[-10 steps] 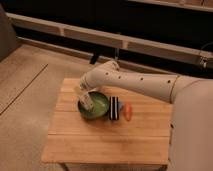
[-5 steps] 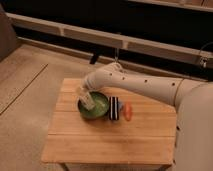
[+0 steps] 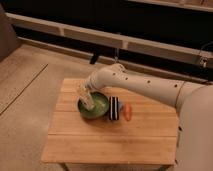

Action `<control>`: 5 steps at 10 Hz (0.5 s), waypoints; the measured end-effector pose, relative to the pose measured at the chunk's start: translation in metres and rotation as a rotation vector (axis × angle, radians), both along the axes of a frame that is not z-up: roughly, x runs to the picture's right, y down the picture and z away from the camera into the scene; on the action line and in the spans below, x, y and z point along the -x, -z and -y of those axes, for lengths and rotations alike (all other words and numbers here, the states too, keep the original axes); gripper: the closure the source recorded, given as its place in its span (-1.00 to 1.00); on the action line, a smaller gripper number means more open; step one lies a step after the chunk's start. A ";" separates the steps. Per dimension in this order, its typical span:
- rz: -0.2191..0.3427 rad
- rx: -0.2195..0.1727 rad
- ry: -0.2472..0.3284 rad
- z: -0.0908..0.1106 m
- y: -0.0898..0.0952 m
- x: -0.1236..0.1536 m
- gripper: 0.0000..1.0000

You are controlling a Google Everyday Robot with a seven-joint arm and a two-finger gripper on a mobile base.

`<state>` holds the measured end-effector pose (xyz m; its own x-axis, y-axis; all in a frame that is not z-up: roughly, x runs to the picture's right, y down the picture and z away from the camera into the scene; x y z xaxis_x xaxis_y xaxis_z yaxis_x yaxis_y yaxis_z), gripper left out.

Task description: Stand the bottle upright

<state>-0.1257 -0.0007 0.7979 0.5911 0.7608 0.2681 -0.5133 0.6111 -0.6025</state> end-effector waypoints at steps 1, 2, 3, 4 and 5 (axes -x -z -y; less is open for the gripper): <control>-0.006 0.000 0.006 -0.002 0.000 -0.002 -0.60; -0.017 0.001 0.009 -0.002 -0.001 -0.006 -0.60; -0.021 0.006 0.012 -0.002 -0.001 -0.007 -0.60; -0.018 0.002 0.010 -0.001 0.000 -0.005 -0.60; -0.016 0.001 0.008 0.000 0.000 -0.004 -0.60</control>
<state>-0.1213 -0.0010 0.7979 0.6018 0.7559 0.2577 -0.5179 0.6151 -0.5945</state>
